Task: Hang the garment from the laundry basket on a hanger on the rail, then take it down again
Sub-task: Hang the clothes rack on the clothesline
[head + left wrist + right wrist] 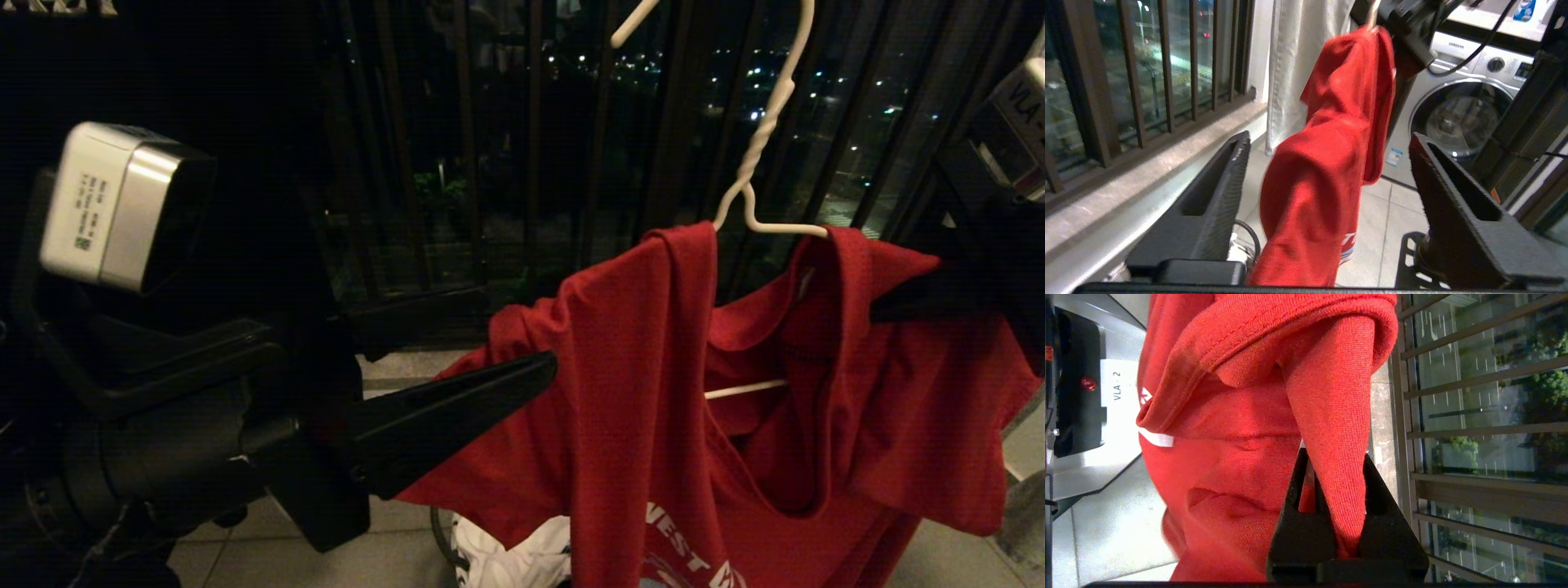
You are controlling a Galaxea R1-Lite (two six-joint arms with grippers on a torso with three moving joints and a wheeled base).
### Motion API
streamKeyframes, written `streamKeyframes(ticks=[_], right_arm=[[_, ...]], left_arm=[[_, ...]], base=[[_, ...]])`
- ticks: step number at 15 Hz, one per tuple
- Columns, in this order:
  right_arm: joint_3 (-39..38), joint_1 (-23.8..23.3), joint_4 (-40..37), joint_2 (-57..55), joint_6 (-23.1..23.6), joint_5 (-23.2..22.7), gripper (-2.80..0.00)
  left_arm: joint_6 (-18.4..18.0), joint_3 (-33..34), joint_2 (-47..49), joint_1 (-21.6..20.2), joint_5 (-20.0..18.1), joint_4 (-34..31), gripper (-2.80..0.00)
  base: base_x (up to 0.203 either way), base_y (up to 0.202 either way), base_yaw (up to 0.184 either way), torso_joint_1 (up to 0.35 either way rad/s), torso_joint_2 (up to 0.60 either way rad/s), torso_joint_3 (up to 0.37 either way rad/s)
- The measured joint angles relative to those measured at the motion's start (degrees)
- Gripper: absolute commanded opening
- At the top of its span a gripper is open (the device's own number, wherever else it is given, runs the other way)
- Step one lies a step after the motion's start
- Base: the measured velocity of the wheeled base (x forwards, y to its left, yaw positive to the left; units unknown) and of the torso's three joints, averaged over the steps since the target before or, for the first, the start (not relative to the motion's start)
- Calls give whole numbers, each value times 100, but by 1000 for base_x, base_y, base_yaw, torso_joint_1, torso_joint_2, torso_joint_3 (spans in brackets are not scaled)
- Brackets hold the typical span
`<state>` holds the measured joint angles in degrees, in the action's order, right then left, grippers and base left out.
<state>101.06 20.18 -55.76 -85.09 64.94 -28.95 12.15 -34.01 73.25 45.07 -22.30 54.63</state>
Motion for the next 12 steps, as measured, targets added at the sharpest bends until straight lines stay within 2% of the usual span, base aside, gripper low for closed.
streamKeyframes(ticks=[5,6,8,10,12], right_arm=[[1,-20,9,20,-39,-4,-280],[1,-21,20,17,-48,-4,-280],[7,-55,148,1,-66,-25,-280],[7,-153,266,-29,-84,-36,-280],[7,-227,527,-72,-394,-32,-280]], left_arm=[[8,-222,-269,-424,0,2,0],[8,-241,-336,-456,4,2,-280],[15,-297,-441,-491,6,-53,-280],[27,-426,-522,-513,13,-403,-280],[47,-581,-581,-546,73,-738,-280]], base=[[0,0,0,0,0,0],[0,0,0,0,0,0],[0,0,0,0,0,0],[0,0,0,0,0,0],[0,0,0,0,0,0]])
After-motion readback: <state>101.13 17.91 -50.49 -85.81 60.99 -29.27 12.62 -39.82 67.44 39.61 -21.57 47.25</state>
